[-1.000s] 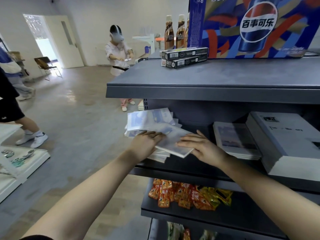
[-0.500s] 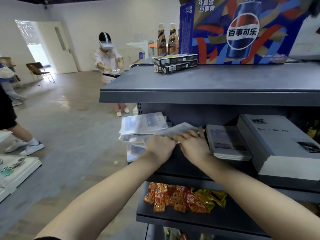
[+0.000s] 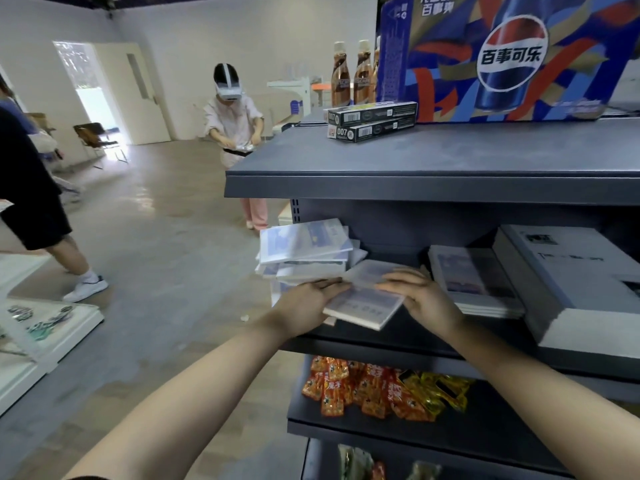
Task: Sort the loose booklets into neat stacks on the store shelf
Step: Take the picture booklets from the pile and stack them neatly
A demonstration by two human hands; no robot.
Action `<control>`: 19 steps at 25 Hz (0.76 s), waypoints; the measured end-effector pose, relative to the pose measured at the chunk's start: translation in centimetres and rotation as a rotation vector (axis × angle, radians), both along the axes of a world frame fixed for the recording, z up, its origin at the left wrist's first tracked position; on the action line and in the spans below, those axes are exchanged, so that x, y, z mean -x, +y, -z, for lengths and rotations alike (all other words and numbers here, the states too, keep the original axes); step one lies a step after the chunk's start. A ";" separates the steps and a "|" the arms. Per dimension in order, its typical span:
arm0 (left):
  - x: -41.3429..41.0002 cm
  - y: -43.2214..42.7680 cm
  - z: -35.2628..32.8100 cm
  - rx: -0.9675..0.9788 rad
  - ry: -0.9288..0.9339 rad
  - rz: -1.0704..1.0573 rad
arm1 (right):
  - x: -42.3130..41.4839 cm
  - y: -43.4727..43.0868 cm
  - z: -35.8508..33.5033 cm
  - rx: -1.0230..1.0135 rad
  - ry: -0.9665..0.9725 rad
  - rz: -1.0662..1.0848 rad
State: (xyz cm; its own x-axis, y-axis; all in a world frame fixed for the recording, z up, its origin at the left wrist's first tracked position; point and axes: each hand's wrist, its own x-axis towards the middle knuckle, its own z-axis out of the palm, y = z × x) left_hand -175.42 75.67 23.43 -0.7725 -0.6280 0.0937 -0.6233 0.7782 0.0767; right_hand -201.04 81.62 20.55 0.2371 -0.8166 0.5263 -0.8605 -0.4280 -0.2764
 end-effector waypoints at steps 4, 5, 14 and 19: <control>2.8 0.8 2.2 -0.002 -0.125 0.001 | 0.9 1.5 1.0 -0.235 0.143 0.282; 3.8 0.9 2.5 0.009 -0.131 -0.012 | 1.6 2.1 1.4 -0.254 0.126 0.323; 14.9 1.7 3.0 0.051 0.050 -0.028 | 6.1 7.2 0.7 -0.132 -0.072 0.390; 22.0 3.6 4.9 -0.050 -0.151 0.016 | 10.9 9.2 1.3 -0.392 0.137 0.606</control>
